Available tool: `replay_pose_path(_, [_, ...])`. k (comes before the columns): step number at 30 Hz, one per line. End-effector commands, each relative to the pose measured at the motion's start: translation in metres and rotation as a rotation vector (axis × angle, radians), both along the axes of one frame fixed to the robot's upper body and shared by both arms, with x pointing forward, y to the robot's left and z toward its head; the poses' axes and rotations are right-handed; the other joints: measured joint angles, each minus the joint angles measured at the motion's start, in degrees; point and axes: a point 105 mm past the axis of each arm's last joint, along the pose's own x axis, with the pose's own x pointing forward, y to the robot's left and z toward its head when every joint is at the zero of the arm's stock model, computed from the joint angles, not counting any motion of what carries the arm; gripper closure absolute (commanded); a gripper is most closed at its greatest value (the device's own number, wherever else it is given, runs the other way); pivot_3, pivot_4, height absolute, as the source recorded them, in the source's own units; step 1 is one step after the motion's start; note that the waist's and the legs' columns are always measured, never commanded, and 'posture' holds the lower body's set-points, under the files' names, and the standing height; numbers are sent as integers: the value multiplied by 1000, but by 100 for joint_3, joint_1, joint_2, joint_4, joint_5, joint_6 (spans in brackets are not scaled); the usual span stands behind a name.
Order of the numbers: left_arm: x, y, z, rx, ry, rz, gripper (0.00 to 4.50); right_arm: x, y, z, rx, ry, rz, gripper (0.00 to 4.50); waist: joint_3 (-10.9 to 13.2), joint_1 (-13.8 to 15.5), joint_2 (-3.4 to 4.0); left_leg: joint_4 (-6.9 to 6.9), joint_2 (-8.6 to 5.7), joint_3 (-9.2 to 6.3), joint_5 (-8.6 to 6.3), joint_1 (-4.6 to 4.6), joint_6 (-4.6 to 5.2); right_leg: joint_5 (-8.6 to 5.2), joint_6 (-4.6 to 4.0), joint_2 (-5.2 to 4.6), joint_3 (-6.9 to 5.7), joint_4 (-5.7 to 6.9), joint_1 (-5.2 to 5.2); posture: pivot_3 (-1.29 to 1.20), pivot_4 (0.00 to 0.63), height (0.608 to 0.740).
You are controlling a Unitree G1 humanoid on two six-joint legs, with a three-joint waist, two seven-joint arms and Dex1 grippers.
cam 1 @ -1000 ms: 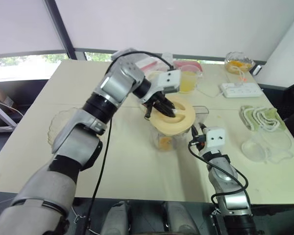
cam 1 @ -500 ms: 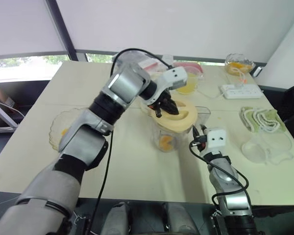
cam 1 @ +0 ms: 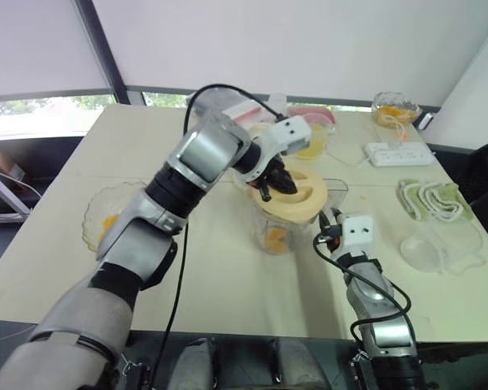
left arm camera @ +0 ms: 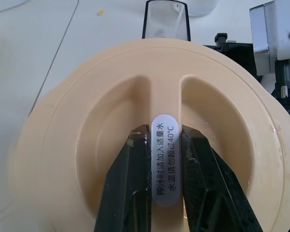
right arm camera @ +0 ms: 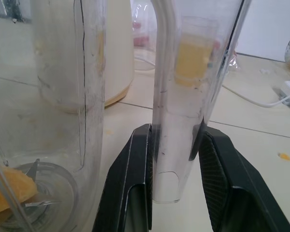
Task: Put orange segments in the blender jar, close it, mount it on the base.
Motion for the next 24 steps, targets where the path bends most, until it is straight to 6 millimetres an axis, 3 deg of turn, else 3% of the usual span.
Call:
replay_pose_path(1, [16,32,-39,121,40,166,4243,-2,1,-1,-47,-6,8,3669,-4,-3,0,-4,0,0,0,0,0,0,0,-1,0,-1,0,0,150,740])
replay_pose_path(2, [15,32,-38,119,35,155,4243,-2,1,-1,-51,-7,10,3669,-5,-3,-2,-10,0,2,0,-2,0,0,0,-1,0,-3,-1,0,150,740])
replay_pose_path(10, [17,33,-33,80,-58,94,492,2,-1,0,-63,-11,20,3669,-6,-9,-5,-23,4,6,0,-5,0,2,-4,1,3,0,3,0,150,740])
replay_pose_path(17, [24,31,-1,8,-164,61,492,3,1,-1,-67,-7,35,3669,-1,-4,-5,-24,1,8,-1,-12,-1,2,-5,-24,3,-7,-20,0,150,740])
replay_pose_path(21, [30,31,19,-12,-258,31,492,4,1,-2,-67,-7,38,3669,2,-4,-5,-24,-4,16,1,-95,0,5,-3,-29,-7,-4,-77,0,150,740])
replay_pose_path(24, [33,32,36,-31,-312,20,492,4,2,-2,-68,-7,43,3669,8,3,-4,-26,-5,21,2,-106,1,5,-1,-24,-12,1,-94,0,150,740])
